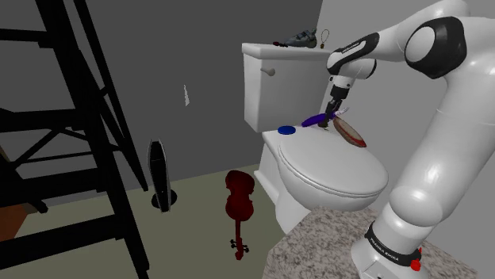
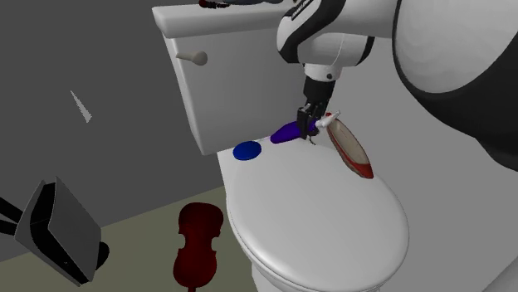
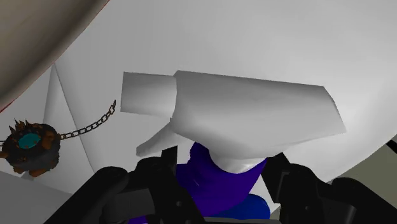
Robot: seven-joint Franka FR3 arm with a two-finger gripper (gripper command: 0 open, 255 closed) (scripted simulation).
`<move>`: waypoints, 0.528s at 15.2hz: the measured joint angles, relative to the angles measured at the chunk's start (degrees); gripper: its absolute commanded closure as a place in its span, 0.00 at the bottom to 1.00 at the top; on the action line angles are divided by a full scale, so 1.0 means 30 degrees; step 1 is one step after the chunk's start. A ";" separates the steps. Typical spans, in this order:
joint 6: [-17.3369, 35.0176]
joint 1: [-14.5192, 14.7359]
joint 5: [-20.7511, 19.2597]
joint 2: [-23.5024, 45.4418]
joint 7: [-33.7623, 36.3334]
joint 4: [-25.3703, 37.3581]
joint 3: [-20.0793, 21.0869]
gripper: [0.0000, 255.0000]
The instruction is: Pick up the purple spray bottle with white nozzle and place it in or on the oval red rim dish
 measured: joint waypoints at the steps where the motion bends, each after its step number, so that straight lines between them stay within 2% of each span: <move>1: -0.0334 0.0001 -0.0067 -0.0073 0.0063 0.0285 -0.0009 1.00; 4: -0.0589 -0.0268 -0.0065 -0.0039 -0.0397 0.0518 -0.0235 1.00; 8: -0.1162 -0.1357 0.0350 0.0658 -0.2330 0.1429 -0.1029 1.00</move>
